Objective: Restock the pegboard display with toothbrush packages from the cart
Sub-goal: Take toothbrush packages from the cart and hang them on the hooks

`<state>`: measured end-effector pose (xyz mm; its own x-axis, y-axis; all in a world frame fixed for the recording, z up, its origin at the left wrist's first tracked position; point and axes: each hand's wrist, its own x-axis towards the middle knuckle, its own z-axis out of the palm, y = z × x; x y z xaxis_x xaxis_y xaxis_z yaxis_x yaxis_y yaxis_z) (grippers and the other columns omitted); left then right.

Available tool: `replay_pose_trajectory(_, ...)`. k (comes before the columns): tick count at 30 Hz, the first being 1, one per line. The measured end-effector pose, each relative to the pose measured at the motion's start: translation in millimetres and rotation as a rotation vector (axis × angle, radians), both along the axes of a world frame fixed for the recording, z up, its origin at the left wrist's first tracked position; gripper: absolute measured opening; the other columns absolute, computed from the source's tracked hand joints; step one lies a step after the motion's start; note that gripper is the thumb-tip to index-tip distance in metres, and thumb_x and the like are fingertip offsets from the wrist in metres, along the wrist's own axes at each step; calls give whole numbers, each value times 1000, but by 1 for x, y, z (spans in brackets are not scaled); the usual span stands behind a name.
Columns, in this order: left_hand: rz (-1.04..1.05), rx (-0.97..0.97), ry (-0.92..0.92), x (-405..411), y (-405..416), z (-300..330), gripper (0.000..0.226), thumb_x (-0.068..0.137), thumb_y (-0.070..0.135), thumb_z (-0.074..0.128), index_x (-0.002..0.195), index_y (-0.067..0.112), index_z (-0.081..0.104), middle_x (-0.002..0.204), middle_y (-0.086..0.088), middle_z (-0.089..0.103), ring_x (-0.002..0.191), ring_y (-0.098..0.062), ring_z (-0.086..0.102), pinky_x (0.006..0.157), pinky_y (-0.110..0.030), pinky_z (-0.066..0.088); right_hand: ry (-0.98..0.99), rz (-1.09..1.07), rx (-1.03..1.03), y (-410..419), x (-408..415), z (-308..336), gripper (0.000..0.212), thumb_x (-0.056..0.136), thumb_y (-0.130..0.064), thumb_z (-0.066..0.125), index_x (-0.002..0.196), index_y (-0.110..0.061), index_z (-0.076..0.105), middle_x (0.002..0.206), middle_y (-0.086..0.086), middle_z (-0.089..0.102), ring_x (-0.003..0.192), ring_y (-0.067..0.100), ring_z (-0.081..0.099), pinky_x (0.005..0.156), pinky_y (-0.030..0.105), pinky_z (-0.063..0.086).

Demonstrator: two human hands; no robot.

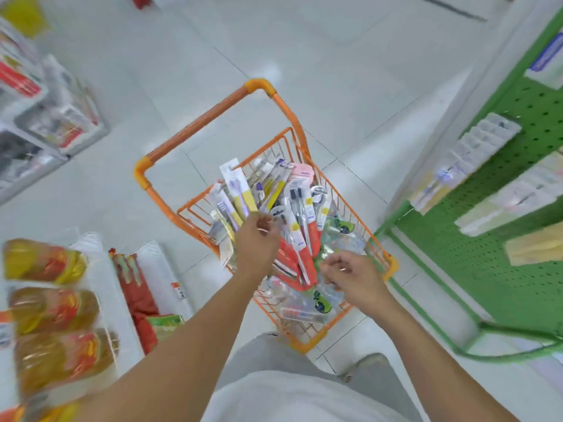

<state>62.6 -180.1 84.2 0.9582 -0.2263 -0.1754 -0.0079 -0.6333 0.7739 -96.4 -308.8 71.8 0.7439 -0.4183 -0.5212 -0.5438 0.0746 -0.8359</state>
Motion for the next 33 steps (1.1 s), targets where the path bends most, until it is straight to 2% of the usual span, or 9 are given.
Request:
replay_pose_trajectory(3, 240, 0, -74, 52, 34, 0, 34, 88, 25, 71, 117, 12, 60, 106, 0, 63, 94, -16, 60, 82, -27, 45, -50, 135, -155, 25, 70, 20, 19, 88, -25, 76, 104, -19, 68, 95, -3, 67, 86, 13, 65, 74, 23, 52)
replay_pose_trajectory(6, 361, 51, 185, 103, 62, -6, 52, 90, 34, 70, 130, 7, 52, 117, -4, 57, 108, -27, 57, 84, -27, 38, -23, 204, -332, 41, 140, 21, 37, 89, -30, 75, 120, -14, 62, 111, -1, 63, 101, 17, 60, 87, 29, 48)
replay_pose_trajectory(10, 213, 14, 478, 128, 83, -24, 18, 92, 28, 68, 88, 15, 56, 86, 0, 57, 83, -21, 56, 70, -28, 41, 101, 233, -413, 67, 206, -14, 51, 92, -32, 71, 131, -4, 55, 129, 13, 61, 119, 29, 58, 89, 32, 45)
replay_pose_trajectory(12, 152, -40, 499, 133, 88, -42, 21, 89, 21, 70, 107, 17, 60, 94, -2, 61, 89, -23, 59, 74, -27, 43, 206, 199, -393, 79, 221, -35, 52, 92, -34, 70, 130, -2, 53, 122, 14, 62, 112, 31, 60, 76, 29, 39)
replay_pose_trajectory(17, 145, -173, 544, 136, 90, -65, 19, 86, 11, 75, 88, 23, 60, 85, 10, 61, 87, -24, 64, 83, -39, 54, 283, 39, -362, 91, 221, -64, 27, 92, -25, 71, 90, 1, 63, 80, 13, 60, 68, 23, 53, 44, 17, 31)
replay_pose_trajectory(22, 67, -191, 560, 135, 94, -67, 38, 86, 27, 78, 116, 19, 55, 88, 9, 58, 80, -12, 59, 63, -22, 48, 214, 31, -312, 87, 216, -63, 33, 88, -17, 75, 70, 6, 62, 58, 10, 54, 56, 18, 44, 55, 29, 28)
replay_pose_trajectory(27, -5, -128, 404, 129, 90, -58, 32, 77, 30, 84, 81, 22, 53, 71, 8, 43, 60, -3, 42, 54, -15, 34, 106, 48, -306, 81, 212, -40, 46, 90, -8, 72, 54, -26, 49, 42, -17, 44, 42, 3, 40, 47, 16, 26)
replay_pose_trajectory(30, 40, -82, 180, 119, 88, -43, 38, 68, 26, 84, 70, 22, 46, 78, 8, 47, 78, 6, 48, 59, -9, 36, 39, 41, -360, 79, 201, -30, 38, 91, -11, 71, 60, -26, 54, 51, -12, 51, 47, 4, 45, 47, 16, 30)
replay_pose_trajectory(33, 81, -143, 169, 111, 84, -33, 41, 66, 36, 80, 84, 14, 51, 84, -7, 57, 74, -13, 52, 63, -28, 47, -15, -8, -400, 75, 183, -25, 28, 92, -20, 71, 67, -25, 58, 61, -7, 55, 52, 8, 46, 49, 17, 31)
